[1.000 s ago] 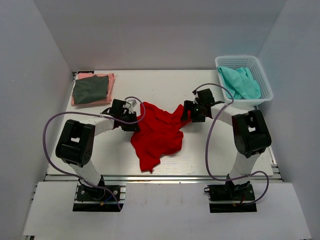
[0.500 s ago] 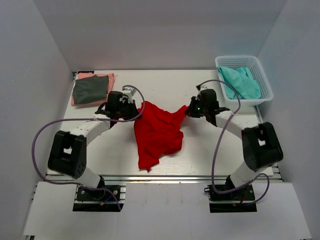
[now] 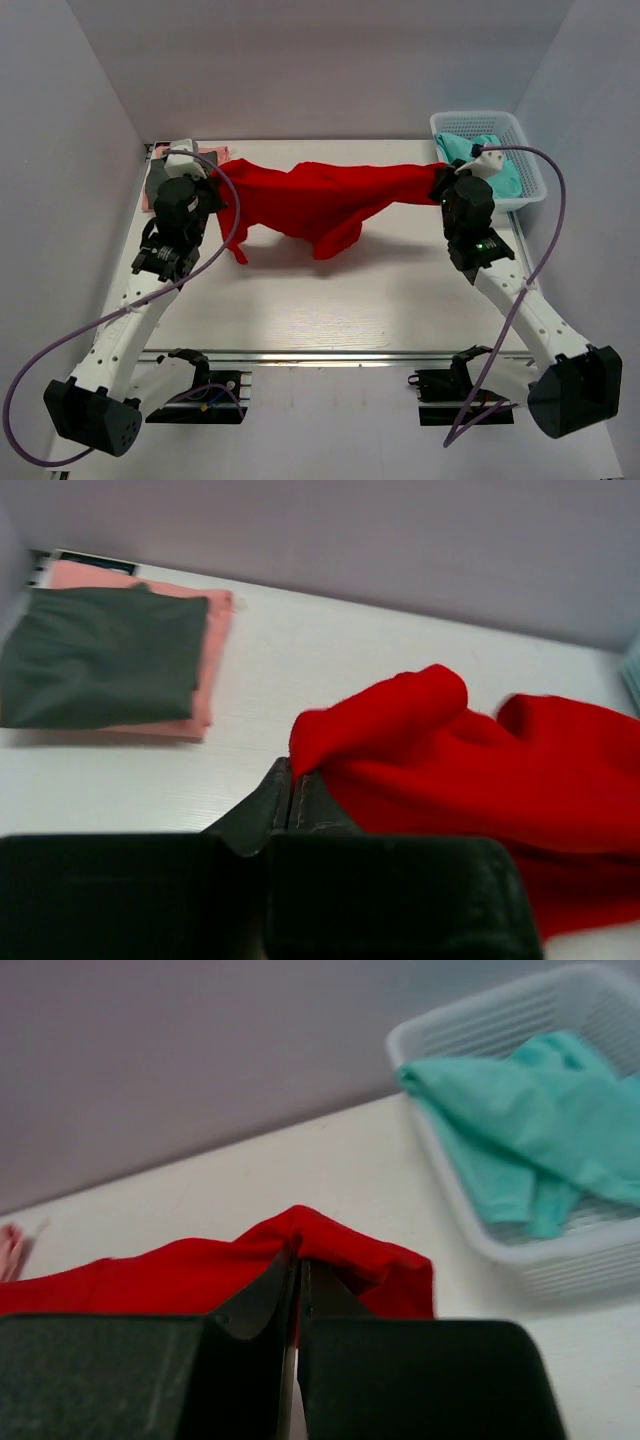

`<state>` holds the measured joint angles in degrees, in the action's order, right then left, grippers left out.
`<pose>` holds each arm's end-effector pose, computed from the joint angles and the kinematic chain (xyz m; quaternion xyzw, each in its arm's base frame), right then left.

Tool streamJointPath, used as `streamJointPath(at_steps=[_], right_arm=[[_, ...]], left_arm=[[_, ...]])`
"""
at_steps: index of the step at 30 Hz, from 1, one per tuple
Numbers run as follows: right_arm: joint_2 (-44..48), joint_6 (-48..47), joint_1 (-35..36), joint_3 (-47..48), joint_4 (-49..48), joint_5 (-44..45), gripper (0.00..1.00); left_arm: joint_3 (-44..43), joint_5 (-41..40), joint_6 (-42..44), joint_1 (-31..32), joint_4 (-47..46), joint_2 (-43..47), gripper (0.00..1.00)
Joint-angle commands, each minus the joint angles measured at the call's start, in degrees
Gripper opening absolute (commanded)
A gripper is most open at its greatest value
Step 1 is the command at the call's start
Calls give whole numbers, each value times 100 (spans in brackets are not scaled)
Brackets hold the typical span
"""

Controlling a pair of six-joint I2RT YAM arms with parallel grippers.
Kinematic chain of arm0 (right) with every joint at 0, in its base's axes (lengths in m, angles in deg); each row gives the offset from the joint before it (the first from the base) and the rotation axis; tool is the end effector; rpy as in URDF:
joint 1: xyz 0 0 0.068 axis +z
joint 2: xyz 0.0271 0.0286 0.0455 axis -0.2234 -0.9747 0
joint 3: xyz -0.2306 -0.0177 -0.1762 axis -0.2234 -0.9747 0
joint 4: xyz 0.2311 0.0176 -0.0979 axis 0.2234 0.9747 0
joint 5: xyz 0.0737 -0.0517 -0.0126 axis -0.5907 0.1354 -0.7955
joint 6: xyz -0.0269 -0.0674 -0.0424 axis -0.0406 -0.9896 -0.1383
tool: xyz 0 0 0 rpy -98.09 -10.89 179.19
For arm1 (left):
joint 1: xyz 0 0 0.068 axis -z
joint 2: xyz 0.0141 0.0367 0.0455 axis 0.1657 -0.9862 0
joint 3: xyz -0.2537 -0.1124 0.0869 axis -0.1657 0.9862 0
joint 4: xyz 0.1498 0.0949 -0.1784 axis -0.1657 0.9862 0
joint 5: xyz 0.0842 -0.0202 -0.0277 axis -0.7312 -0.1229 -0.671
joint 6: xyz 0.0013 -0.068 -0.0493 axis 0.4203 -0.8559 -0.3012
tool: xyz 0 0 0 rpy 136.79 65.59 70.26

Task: Fold and stack the t-shirts
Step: Flatten the tshirt out

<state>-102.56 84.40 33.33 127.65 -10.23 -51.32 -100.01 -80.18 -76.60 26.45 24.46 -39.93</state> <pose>0.2719 0.0675 0.3677 0.1505 0.7021 0.0850 0.6908 0.2423 -0.0550 0.3746 -0.0581 0.7742 -0.0740 0.6259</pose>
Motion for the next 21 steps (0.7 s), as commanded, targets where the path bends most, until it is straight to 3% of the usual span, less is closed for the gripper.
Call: streamJointPath(at_steps=[1, 6, 10, 21], right_arm=[[409, -545, -74, 32, -405, 1350, 0], [815, -985, -153, 111, -615, 1976, 0], [1096, -1407, -162, 217, -773, 2012, 0], [2001, -1962, -153, 1007, -845, 660, 0]], left_arm=[[-360, -1309, -52, -47, 404, 115, 0], [-702, -2091, 52, -47, 667, 273, 0], [-957, -2171, 194, -47, 730, 440, 0], [-1679, -686, 730, -47, 440, 1275, 0]])
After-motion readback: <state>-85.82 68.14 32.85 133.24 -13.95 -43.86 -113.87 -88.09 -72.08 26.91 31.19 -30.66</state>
